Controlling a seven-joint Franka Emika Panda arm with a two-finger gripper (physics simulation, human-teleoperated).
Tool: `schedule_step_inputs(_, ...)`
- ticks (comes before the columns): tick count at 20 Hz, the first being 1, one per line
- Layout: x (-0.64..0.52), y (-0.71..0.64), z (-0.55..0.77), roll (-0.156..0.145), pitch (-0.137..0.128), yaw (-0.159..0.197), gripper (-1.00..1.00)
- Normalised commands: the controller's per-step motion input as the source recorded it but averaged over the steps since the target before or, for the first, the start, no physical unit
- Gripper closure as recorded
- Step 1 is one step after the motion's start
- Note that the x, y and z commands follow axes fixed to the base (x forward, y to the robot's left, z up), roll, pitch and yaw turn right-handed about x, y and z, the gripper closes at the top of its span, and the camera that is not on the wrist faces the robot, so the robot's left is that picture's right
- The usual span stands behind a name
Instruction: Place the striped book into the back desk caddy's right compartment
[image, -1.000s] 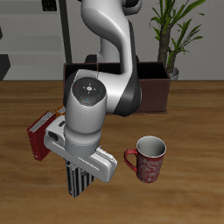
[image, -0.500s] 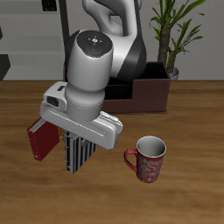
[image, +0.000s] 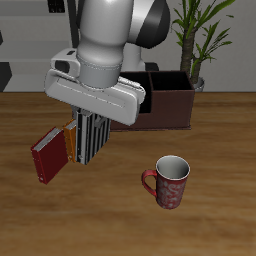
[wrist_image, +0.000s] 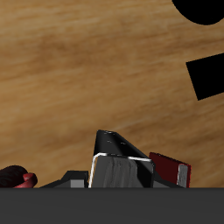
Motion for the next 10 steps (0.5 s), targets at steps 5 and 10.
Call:
schedule_step_inputs(5, -0.37, 0.07, 0.4, -0.01, 0.002, 0.029, 1.0)
schedule_step_inputs(10, -0.55, 0.19, 0.46, 0.007, -0.043, 0.066, 1.0)
